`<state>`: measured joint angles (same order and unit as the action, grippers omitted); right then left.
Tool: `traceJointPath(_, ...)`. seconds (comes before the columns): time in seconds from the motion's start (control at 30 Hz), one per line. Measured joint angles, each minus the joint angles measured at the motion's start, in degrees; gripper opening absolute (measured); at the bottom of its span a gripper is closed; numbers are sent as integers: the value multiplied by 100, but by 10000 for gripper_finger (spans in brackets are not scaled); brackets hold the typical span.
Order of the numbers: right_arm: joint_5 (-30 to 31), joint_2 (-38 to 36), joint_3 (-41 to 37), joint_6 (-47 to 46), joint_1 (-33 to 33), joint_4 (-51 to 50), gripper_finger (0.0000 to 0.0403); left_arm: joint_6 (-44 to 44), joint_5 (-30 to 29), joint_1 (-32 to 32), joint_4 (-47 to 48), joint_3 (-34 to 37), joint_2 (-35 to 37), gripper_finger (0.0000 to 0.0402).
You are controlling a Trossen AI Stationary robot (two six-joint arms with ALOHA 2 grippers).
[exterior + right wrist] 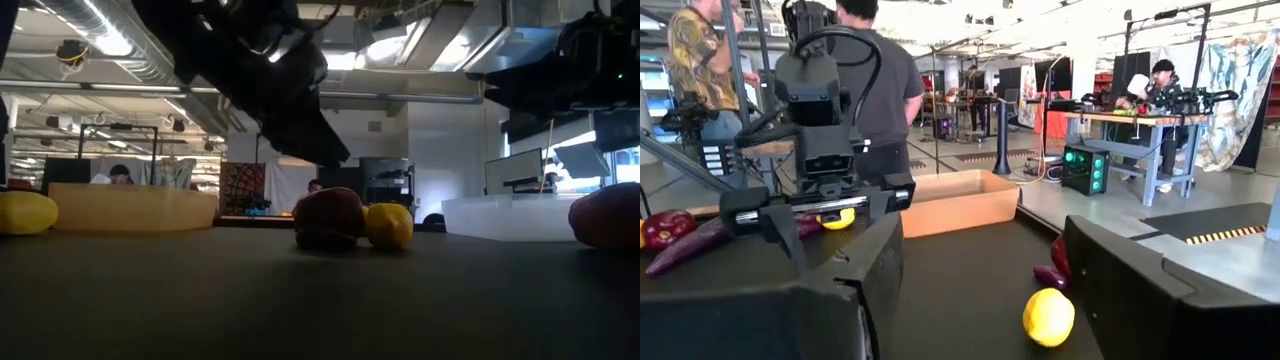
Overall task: Sort produce into baskets
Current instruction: Put the apple into the orange bin
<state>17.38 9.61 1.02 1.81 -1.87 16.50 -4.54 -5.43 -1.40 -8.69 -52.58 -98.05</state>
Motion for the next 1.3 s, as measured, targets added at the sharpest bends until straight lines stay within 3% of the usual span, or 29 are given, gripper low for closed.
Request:
traceJointPath(0.87, 14, 0, 0, -23, -1, -167, 239, -113, 283, -92, 59, -20, -664, 295)
traceJointPath(1.13, 14, 0, 0, -23, -2, -249, 239, -145, 354, -163, 162, -22, -659, 242)
traceJointPath(1.3, 14, 2, 0, -23, 0, -404, 239, -150, 301, -163, 227, -9, -588, 236)
